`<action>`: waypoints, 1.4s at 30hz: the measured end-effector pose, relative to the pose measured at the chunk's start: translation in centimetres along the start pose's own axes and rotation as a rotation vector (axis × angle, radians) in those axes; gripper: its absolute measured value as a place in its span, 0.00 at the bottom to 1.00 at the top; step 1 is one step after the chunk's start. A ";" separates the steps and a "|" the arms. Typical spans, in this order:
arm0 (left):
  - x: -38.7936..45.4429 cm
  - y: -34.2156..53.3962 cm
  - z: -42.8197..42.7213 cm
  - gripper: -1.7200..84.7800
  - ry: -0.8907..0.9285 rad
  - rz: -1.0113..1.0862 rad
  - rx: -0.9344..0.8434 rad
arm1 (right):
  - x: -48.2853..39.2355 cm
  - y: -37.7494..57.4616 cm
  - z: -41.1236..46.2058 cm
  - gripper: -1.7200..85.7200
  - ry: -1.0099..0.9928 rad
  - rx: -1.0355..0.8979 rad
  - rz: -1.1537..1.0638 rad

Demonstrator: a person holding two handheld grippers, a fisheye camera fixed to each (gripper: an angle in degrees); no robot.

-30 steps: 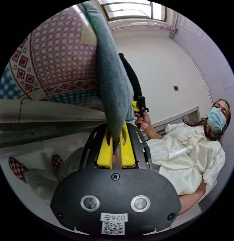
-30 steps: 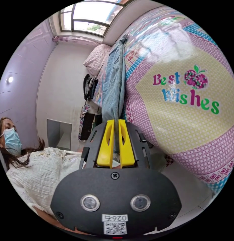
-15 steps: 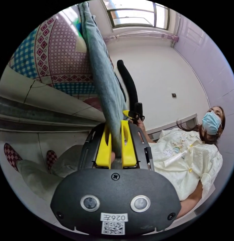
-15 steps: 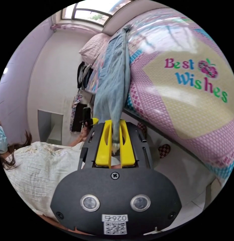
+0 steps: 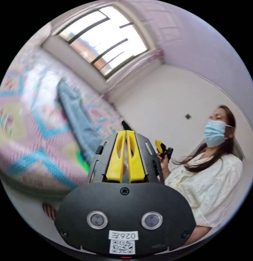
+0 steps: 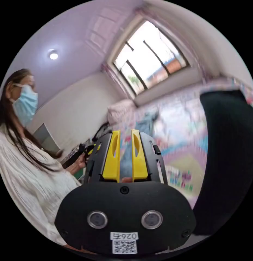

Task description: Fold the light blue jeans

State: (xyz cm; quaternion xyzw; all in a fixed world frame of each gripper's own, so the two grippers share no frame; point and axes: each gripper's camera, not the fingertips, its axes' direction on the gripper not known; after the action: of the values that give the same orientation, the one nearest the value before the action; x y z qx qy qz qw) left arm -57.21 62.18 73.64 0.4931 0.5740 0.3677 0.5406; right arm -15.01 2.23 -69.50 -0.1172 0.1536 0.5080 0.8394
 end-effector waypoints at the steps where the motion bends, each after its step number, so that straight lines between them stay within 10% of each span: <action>1: 1.6 -1.4 -0.2 0.02 0.046 0.093 0.069 | -3.1 -1.5 -0.5 0.07 0.046 0.132 -0.139; 6: 4.7 -10.6 2.4 0.01 0.294 0.493 0.249 | -9.1 -3.8 7.3 0.02 0.156 0.368 -0.435; 8: 0.6 -13.5 5.4 0.01 0.259 0.442 0.119 | -8.3 -5.8 12.0 0.01 0.048 0.315 -0.418; 12: -13.0 -16.6 14.5 0.06 -0.410 0.335 -0.212 | -2.6 -9.0 28.6 0.01 0.268 -0.002 -0.248; 17: -32.2 -18.0 25.2 0.28 -0.408 0.043 -0.503 | 5.5 -8.7 45.7 0.02 0.319 -0.333 -0.062; 32: -55.1 -23.8 47.1 0.32 -0.544 -0.104 -0.757 | 24.8 -14.9 74.4 0.15 0.433 -0.566 0.183; 42: -59.6 -24.0 52.5 0.09 -0.640 0.077 -0.906 | 34.3 -15.2 89.2 0.02 0.452 -0.871 0.107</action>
State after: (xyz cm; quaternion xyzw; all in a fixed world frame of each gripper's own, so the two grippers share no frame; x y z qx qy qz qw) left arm -13.84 -6.92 58.48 0.3188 0.1473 0.4292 0.8321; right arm 25.88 54.76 0.75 -0.5567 0.1111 0.5290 0.6307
